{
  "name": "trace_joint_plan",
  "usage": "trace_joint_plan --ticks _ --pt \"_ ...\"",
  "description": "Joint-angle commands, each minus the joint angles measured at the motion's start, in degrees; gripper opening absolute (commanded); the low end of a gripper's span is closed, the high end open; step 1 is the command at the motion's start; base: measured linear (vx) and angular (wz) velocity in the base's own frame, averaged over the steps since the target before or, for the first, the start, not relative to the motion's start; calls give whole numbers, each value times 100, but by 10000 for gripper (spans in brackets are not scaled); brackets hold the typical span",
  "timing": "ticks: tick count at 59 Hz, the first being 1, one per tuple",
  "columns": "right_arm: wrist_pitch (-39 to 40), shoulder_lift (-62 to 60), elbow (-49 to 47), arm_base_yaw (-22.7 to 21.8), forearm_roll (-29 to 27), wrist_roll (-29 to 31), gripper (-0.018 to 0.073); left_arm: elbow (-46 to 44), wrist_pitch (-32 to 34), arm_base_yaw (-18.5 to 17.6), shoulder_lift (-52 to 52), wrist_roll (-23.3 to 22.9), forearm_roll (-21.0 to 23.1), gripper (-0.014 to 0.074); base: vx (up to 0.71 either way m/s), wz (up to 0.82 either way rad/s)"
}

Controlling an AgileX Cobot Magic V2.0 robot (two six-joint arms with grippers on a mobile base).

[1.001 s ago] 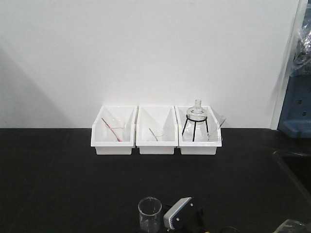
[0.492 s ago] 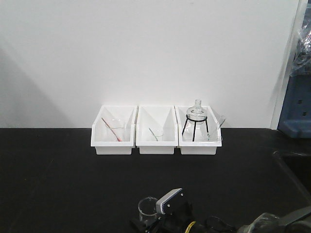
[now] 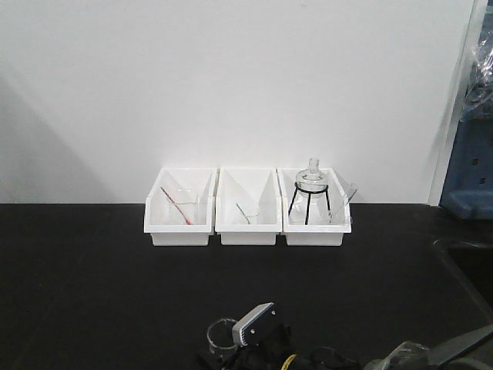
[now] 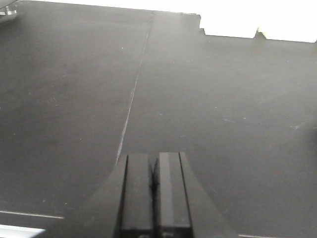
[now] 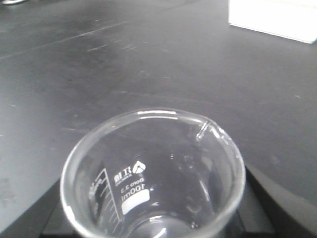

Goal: Pick beaker and place in left cabinet
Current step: 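Move the right gripper down around the clear glass beaker, then close the right gripper on the beaker and lift it off the bench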

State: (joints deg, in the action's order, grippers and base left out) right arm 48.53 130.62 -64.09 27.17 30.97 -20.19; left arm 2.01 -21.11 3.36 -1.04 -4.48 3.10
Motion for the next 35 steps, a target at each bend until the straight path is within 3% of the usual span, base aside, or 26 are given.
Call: trace_joint_plan --ticks 1,9,20,35 --pt "315 -533 -122 -17 -90 -16 235 -106 466 -23 -56 -15 43 -6 0 0" --pt "-231 -1042 -122 -17 122 -218 233 -106 466 -23 -56 -15 43 -6 0 0" --pt "-1079 -1988 -122 -17 626 -1005 232 -106 466 -23 -56 -15 43 -6 0 0" --pt "-1930 -3214 -122 -17 1095 -1310 236 -106 466 -23 -56 -15 43 -6 0 0"
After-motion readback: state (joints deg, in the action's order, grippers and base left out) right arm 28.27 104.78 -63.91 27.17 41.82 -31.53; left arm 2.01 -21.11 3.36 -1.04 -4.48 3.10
